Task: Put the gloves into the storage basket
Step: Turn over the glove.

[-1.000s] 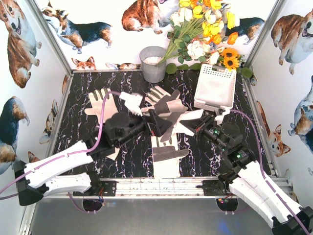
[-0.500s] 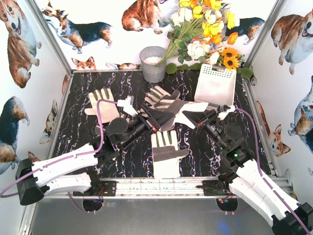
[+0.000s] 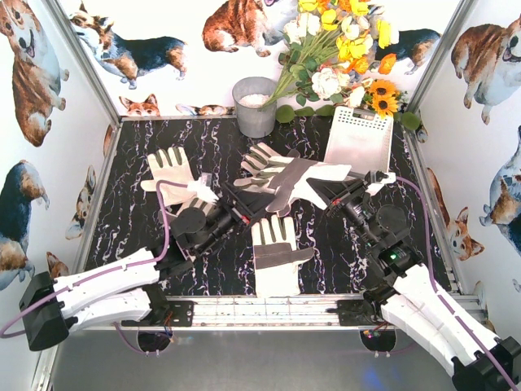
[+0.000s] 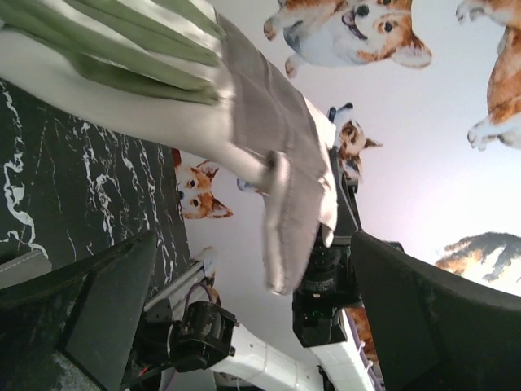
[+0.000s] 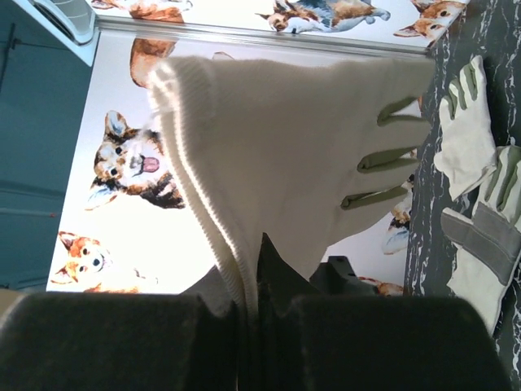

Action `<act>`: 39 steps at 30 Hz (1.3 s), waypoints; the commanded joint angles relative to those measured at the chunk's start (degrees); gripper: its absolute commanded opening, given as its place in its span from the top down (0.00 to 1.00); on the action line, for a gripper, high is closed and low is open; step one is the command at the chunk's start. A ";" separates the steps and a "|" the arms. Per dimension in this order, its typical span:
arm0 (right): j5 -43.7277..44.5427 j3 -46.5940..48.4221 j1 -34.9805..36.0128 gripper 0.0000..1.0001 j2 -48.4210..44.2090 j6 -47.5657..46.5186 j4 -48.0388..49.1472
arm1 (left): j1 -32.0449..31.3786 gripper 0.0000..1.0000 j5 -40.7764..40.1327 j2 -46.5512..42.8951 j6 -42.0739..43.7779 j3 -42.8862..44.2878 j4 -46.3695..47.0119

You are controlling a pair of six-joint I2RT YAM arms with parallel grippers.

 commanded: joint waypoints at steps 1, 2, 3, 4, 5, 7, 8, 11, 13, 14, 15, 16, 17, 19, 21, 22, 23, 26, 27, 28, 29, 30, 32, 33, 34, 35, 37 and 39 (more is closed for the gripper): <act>1.11 3.08 -0.10 1.00 -0.58 0.76 5.29 | 2.21 0.00 1.92 -1.44 -2.10 -0.60 6.04; 0.96 3.07 -0.06 1.00 -0.25 0.99 5.58 | 2.27 0.00 2.75 -0.72 -1.21 0.48 6.13; 0.84 3.12 -0.05 1.00 0.03 1.06 5.90 | 2.36 0.00 3.62 0.16 -0.50 1.60 6.26; 0.68 3.23 -0.03 1.00 0.22 0.92 5.99 | 2.43 0.00 4.23 1.18 -0.21 2.33 7.09; 0.40 3.37 -0.10 1.00 0.40 0.68 5.92 | 2.50 0.00 4.64 2.36 0.02 2.68 8.68; -0.09 3.51 -0.10 1.00 0.54 0.64 5.48 | 2.79 0.00 4.81 3.93 -0.47 2.76 11.60; -0.49 3.51 -0.10 1.00 0.60 0.67 5.53 | 2.95 0.00 4.60 4.63 -0.69 2.77 12.53; -1.58 3.39 -0.10 1.00 0.45 0.91 5.69 | 3.09 0.00 4.15 7.19 -1.64 3.12 14.06; -1.68 3.38 -0.10 1.00 0.09 0.86 5.77 | 3.10 0.00 4.84 9.37 -2.30 3.63 15.90; -1.56 3.34 -0.10 1.00 -0.09 0.49 5.35 | 3.07 0.00 5.28 10.64 -2.59 4.04 16.99; -1.64 3.42 -0.06 1.00 -0.21 0.36 4.84 | 3.12 0.00 5.61 11.74 -2.79 4.27 18.09; -1.93 3.42 -0.10 1.00 -0.29 0.21 4.54 | 3.13 0.00 5.80 12.75 -3.00 4.59 19.73; -2.43 3.43 -0.10 1.00 -0.24 0.24 4.34 | 3.16 0.00 5.79 13.77 -3.05 4.87 20.97; -4.13 3.23 -0.04 1.00 0.05 0.45 4.28 | 3.16 0.00 5.28 15.27 -2.97 5.65 22.57; -5.71 2.85 -0.01 1.00 0.11 0.75 4.22 | 3.31 0.00 4.72 16.55 -2.35 6.93 22.84; -6.21 2.60 -0.01 1.00 0.07 0.80 4.19 | 3.38 0.01 4.59 17.15 -1.98 7.58 22.90; -6.51 2.17 -0.01 1.00 -0.15 0.69 4.10 | 3.37 0.03 4.50 17.70 -1.47 7.91 23.07; -6.73 0.88 -0.01 1.00 -1.19 0.72 3.03 | 3.34 0.23 3.73 19.10 -0.61 10.38 23.30; -6.81 0.54 -0.01 1.00 -1.65 0.51 2.33 | 3.35 0.33 3.06 19.39 -0.61 10.34 23.28; -6.97 0.26 -0.01 1.00 -2.28 0.09 1.39 | 3.35 0.44 2.46 19.59 -0.69 10.13 23.34; -7.14 0.18 -0.01 1.00 -2.99 -0.74 -0.15 | 3.38 0.54 1.86 19.67 -0.76 9.95 23.12; -7.24 0.17 -0.01 1.00 -3.83 -1.79 -1.99 | 3.35 0.65 1.52 19.78 -0.76 9.87 22.66; -7.26 0.32 -0.01 1.00 -5.66 -4.49 -6.74 | 3.39 0.81 1.86 19.74 -0.24 10.21 20.75; -7.09 0.49 0.03 1.00 -6.68 -5.86 -9.34 | 3.41 0.87 2.37 19.50 0.33 10.49 19.42; -6.77 0.59 -0.01 0.99 -7.59 -7.47 -12.00 | 3.38 0.93 2.87 19.09 0.96 10.73 17.56; -6.50 0.73 0.01 0.95 -8.56 -9.01 -14.19 | 3.38 0.99 3.35 18.47 1.39 10.96 15.54; -6.18 1.27 -0.01 0.85 -10.06 -12.57 -19.96 | 3.34 1.00 3.68 16.50 2.55 10.88 10.61; -6.19 2.49 -0.01 0.74 -11.09 -16.81 -24.85 | 3.46 1.00 3.28 13.84 3.63 10.28 5.38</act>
